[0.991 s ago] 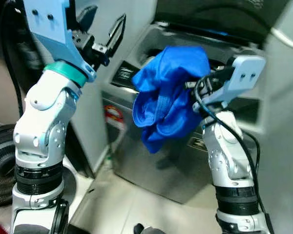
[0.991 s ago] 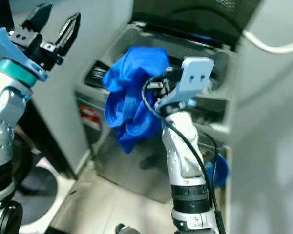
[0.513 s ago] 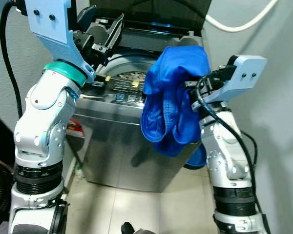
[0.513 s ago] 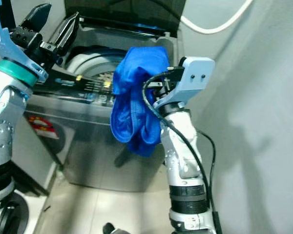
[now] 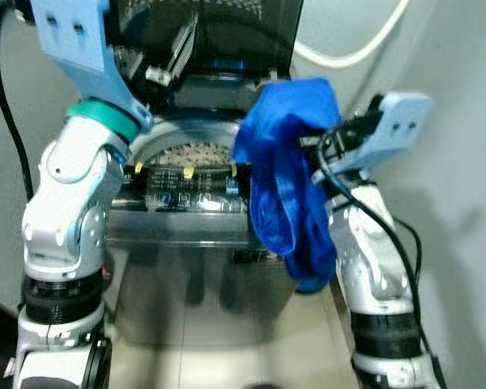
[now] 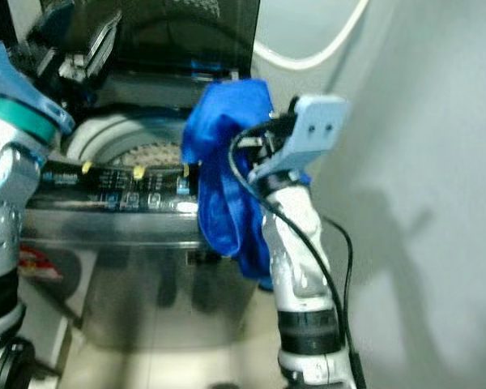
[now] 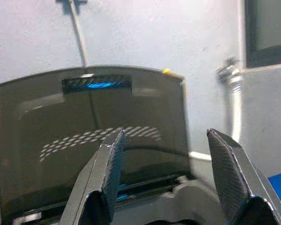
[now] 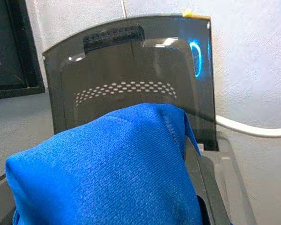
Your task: Clothes washing
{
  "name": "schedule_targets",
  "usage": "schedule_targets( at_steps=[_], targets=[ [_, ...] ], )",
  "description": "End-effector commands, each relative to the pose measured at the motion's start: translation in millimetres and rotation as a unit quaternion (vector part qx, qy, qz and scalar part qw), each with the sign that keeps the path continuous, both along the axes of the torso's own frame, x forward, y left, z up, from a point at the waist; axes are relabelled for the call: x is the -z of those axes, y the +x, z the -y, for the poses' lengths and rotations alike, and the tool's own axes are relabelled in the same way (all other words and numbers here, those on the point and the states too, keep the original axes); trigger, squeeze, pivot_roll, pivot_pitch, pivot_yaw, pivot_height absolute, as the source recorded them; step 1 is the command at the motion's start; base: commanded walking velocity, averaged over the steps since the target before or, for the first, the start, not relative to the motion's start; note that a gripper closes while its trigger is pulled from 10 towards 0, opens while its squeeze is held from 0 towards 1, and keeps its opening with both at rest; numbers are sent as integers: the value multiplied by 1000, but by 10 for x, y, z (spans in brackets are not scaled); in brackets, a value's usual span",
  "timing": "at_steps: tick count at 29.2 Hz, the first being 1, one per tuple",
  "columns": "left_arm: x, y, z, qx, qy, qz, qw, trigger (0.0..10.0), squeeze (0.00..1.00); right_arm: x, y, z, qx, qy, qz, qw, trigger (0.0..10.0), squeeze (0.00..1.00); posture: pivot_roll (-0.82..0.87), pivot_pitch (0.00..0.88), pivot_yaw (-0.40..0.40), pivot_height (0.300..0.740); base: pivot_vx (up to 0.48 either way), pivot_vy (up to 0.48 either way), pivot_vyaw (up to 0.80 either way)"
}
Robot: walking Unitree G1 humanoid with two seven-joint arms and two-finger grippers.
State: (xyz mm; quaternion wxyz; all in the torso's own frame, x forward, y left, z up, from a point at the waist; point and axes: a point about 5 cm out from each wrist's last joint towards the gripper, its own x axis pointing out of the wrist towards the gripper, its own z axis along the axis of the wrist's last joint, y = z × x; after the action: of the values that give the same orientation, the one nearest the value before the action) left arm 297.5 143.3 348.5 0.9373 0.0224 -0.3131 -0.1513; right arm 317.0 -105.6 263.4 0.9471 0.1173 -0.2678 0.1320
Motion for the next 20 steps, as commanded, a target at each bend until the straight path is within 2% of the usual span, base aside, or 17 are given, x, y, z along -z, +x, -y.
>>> schedule_targets(
  at_steps=[1,4,20],
  targets=[
    [18,12,18,1,6,-5,1000,10000,0,-14,4,31,6,0,3,1000,10000,0,40,40,4,740,442,0,0],
    [27,17,20,2,2,-9,1000,10000,0,-9,5,36,7,-1,2,1000,10000,0,40,41,5,740,326,0,0],
    [53,-25,100,32,9,-10,999,10000,0,-10,2,43,8,-4,4,1000,10000,0,36,45,3,740,0,0,0]
  ],
)
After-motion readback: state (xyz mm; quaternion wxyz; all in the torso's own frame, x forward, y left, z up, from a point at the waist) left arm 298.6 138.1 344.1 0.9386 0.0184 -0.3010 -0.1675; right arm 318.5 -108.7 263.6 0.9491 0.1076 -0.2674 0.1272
